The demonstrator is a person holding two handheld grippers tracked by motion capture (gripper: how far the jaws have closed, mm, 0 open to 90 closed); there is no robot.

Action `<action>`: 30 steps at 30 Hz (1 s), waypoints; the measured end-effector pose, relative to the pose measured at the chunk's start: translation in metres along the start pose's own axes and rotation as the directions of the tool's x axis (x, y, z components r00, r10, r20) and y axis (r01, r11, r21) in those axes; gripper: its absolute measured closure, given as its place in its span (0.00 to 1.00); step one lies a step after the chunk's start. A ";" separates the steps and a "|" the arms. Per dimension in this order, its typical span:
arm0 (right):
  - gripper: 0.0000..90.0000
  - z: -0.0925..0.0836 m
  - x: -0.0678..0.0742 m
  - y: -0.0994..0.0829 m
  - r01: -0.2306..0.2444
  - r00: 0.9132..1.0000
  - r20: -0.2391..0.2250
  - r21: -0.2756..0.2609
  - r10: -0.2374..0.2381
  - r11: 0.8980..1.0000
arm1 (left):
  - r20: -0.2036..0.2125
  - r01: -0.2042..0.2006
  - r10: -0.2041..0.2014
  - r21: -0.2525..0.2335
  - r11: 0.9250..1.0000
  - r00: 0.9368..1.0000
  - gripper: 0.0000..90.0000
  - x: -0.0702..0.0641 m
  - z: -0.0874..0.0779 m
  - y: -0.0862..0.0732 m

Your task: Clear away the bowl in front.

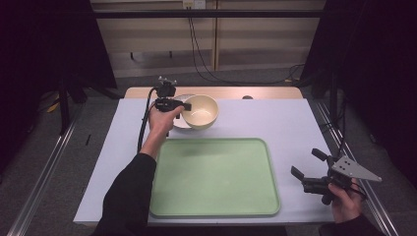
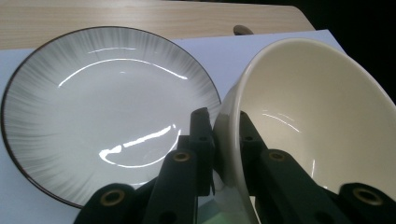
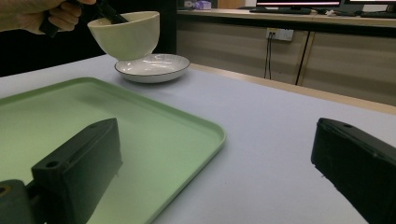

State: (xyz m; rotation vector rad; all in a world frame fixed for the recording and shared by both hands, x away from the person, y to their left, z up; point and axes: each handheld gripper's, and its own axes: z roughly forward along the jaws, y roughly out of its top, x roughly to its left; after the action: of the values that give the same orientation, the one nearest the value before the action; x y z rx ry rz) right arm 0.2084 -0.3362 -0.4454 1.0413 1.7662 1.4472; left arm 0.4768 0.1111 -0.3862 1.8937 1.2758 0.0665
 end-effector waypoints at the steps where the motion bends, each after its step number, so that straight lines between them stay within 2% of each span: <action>1: 0.01 0.000 0.000 0.000 0.000 1.000 0.000 0.000 0.000 1.000 | 0.000 0.000 0.000 0.000 1.000 1.000 0.91 0.000 0.000 0.000; 2: 0.01 0.000 0.000 0.000 0.003 1.000 -0.002 0.006 -0.003 1.000 | 0.013 -0.019 0.019 0.011 1.000 1.000 0.91 -0.003 0.000 0.000; 5: 0.01 0.000 0.000 0.000 0.003 1.000 -0.005 0.002 -0.003 1.000 | 0.023 -0.013 0.013 0.006 1.000 1.000 0.91 -0.007 0.001 -0.001; 8: 0.01 0.000 0.000 0.000 0.002 1.000 -0.002 0.005 -0.002 1.000 | 0.040 -0.040 0.040 0.020 0.999 0.998 0.91 -0.014 0.002 -0.002; 12: 0.01 0.000 0.000 0.000 -0.001 1.000 -0.008 0.004 0.001 1.000 | 0.055 -0.052 0.050 0.025 0.998 0.997 0.91 -0.019 0.004 -0.004; 13: 0.01 0.000 0.000 0.000 -0.001 1.000 -0.010 0.004 0.001 1.000 | 0.063 -0.042 0.041 0.023 0.999 0.997 0.91 -0.022 0.006 -0.004; 20: 0.01 0.000 0.000 0.000 0.002 1.000 -0.011 0.001 -0.002 1.000 | 0.076 -0.061 0.058 0.044 0.997 0.995 0.91 -0.031 0.015 -0.010; 21: 0.01 0.000 0.000 0.000 0.002 1.000 -0.010 0.002 -0.002 1.000 | 0.088 -0.058 0.053 0.050 0.997 0.995 0.91 -0.034 0.017 -0.011; 24: 0.01 0.000 0.000 0.000 0.002 1.000 -0.010 0.001 -0.002 1.000 | 0.098 -0.052 0.048 0.043 0.998 0.994 0.91 -0.039 0.020 -0.012; 28: 0.01 0.000 0.000 0.000 0.002 1.000 -0.010 0.001 -0.002 1.000 | 0.103 -0.077 0.070 0.063 0.995 0.992 0.91 -0.049 0.025 -0.011; 30: 0.01 0.000 0.000 0.000 0.002 1.000 -0.010 0.001 -0.002 1.000 | 0.115 -0.069 0.062 0.062 0.996 0.991 0.91 -0.052 0.027 -0.011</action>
State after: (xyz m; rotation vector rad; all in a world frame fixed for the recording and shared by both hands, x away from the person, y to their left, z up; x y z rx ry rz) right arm 0.2084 -0.3359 -0.4455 1.0345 1.7747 1.4527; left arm 0.4559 0.0555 -0.3910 1.9667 1.1523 -0.0480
